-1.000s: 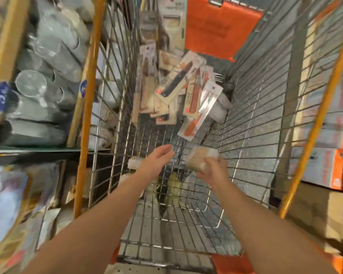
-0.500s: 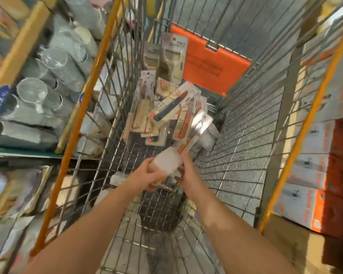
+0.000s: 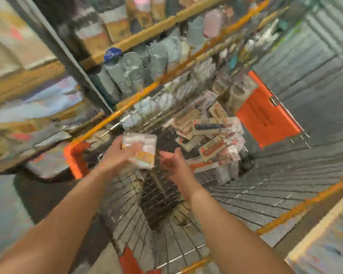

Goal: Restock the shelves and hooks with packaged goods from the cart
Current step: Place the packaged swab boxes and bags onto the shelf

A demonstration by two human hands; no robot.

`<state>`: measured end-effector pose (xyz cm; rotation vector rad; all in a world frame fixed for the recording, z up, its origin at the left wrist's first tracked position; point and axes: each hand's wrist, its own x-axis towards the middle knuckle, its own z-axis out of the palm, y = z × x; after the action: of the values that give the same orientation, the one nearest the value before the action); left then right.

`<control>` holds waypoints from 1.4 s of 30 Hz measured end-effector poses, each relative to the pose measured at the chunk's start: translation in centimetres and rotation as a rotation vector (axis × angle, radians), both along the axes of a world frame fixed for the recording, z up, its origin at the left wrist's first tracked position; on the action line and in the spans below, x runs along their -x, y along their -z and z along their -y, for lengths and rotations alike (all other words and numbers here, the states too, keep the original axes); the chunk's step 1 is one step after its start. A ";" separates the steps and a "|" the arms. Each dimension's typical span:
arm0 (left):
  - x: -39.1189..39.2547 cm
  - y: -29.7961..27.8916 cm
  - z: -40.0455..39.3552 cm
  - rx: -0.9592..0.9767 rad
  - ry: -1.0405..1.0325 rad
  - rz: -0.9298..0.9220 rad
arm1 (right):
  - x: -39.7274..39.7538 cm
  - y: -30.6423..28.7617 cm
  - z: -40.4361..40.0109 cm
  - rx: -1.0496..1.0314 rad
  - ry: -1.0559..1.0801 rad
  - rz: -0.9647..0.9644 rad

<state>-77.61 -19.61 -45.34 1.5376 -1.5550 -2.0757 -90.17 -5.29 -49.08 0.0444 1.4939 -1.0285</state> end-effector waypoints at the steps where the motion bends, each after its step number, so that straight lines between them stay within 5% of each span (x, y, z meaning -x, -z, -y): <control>1: -1.9 -1.6 0.7 0.059 -0.041 0.004 | -0.3 -0.6 0.3 0.016 -0.024 -0.015; 11: -18.7 -8.6 1.7 0.242 -0.495 0.030 | -9.8 4.6 6.9 -0.093 -0.447 -0.144; 18: -20.7 -5.4 0.3 0.108 -0.519 0.016 | -10.3 8.4 9.2 -0.074 -0.389 -0.498; 25: -19.6 -4.2 -0.7 0.056 -0.514 -0.013 | -8.8 11.1 10.0 -0.147 -0.610 -0.790; 34: -18.6 -3.3 -2.3 0.052 -0.550 -0.008 | -7.0 13.2 10.2 -0.123 -0.304 -0.561; 42: -18.7 -3.2 -3.1 0.044 -0.604 -0.033 | -5.4 12.0 10.2 -0.101 -0.376 -0.491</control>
<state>-58.87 -16.54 -42.17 1.6754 -0.9458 -1.6969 -84.80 -15.53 -61.09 -0.4306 1.9047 -0.6820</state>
